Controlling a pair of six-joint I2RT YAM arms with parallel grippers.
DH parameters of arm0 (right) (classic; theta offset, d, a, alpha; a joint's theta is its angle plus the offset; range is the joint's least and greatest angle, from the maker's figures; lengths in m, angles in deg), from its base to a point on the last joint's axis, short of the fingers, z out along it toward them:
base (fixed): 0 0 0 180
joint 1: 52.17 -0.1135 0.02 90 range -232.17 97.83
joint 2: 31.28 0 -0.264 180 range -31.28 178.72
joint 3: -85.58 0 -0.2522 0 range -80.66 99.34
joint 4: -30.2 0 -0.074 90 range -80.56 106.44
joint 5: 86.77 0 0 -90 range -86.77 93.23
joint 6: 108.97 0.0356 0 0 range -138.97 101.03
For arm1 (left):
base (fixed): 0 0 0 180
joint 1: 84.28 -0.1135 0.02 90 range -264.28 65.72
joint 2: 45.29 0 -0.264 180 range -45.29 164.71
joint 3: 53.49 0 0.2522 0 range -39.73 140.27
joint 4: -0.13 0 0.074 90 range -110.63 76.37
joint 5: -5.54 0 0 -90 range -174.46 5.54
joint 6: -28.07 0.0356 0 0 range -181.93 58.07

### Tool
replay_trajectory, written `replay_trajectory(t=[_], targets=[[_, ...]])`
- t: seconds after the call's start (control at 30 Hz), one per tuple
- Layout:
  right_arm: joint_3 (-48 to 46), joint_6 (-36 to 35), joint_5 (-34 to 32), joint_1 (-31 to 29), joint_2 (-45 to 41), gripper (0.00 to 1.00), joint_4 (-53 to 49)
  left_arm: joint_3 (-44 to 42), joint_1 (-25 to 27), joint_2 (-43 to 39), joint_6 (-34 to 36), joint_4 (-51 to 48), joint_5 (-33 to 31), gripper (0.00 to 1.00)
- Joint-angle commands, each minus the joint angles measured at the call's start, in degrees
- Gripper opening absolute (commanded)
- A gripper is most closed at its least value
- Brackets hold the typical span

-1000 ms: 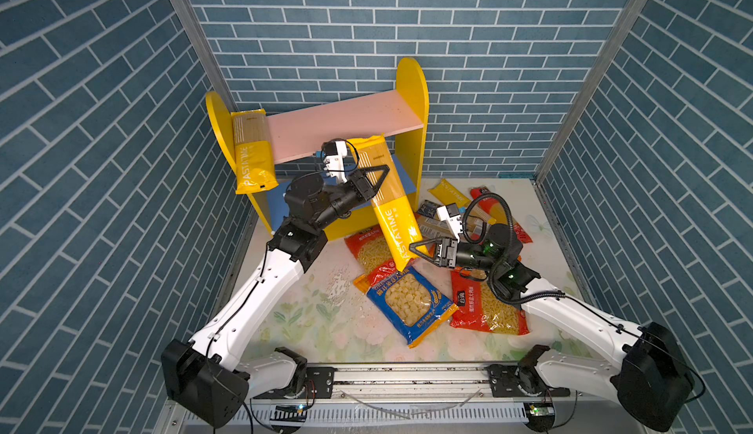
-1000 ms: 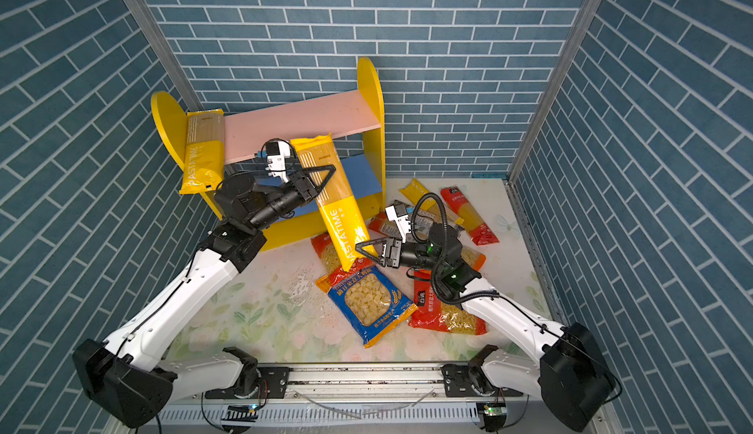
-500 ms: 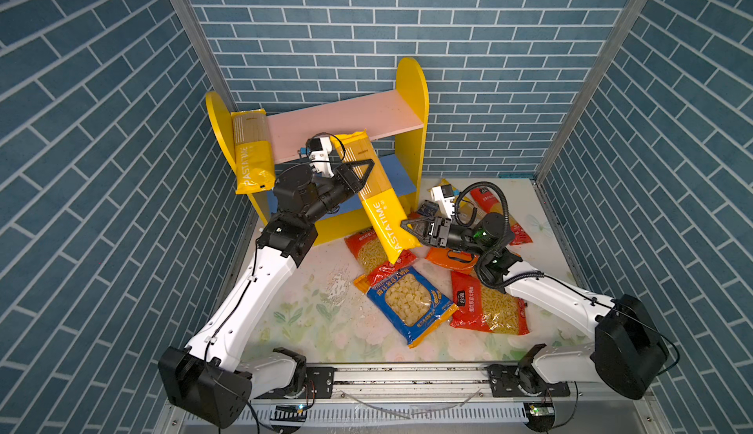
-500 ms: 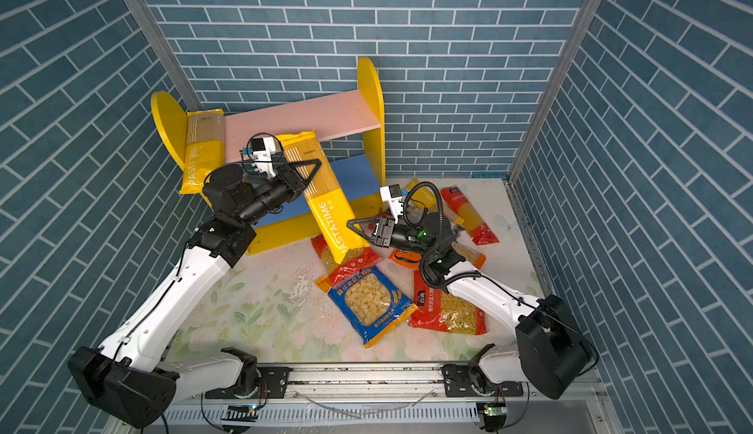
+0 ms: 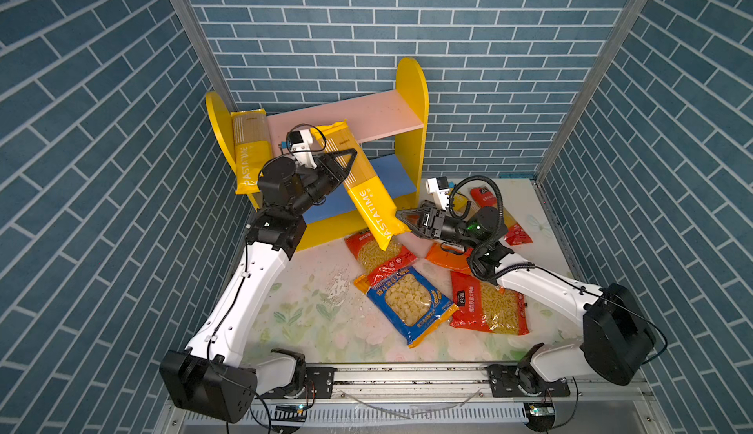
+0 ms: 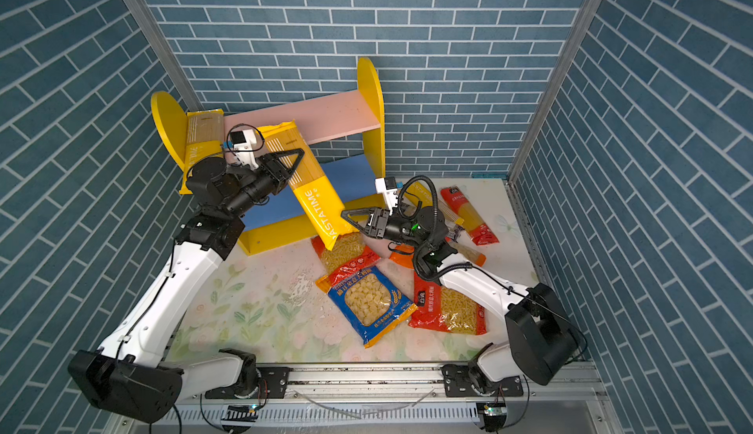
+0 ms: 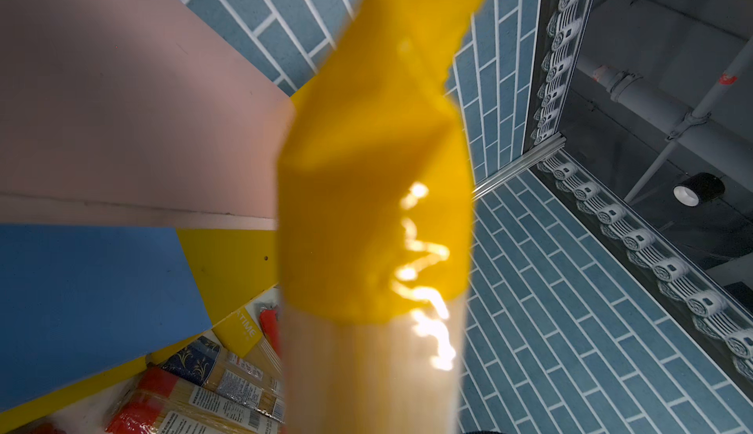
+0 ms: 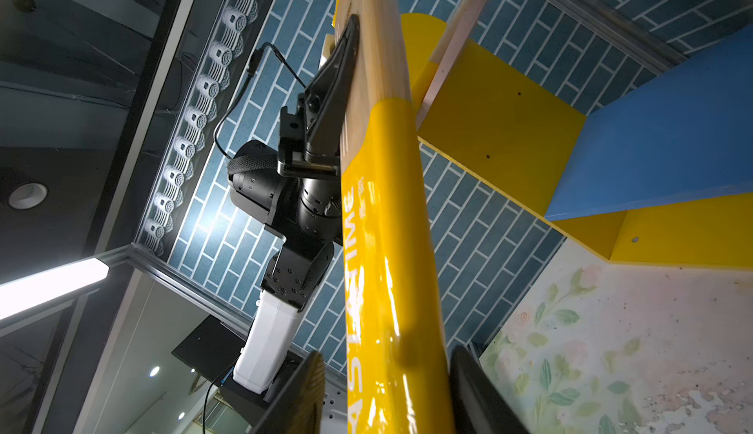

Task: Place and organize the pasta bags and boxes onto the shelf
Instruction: 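Stand the pack beside the first pack while the left gripper releases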

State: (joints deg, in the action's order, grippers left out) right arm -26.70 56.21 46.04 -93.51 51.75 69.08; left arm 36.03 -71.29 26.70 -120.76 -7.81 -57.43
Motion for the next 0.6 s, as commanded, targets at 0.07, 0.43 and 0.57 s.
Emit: replay_trajectory(t=[0.07,0.43,0.57], targets=[[6.68,0.6,1.03,-1.42,2.66,0.4,2.25,5.16,-1.1,1.0,-1.66,6.45,0.0,0.02],[16.55,0.76,-1.99,-1.39,6.49,0.1,-0.21,8.02,-2.8,1.98,1.61,-0.98,-0.76,0.46],[23.39,0.76,-4.11,-1.13,8.58,0.06,-3.43,5.51,-2.8,0.21,1.35,-0.55,-1.12,0.66]])
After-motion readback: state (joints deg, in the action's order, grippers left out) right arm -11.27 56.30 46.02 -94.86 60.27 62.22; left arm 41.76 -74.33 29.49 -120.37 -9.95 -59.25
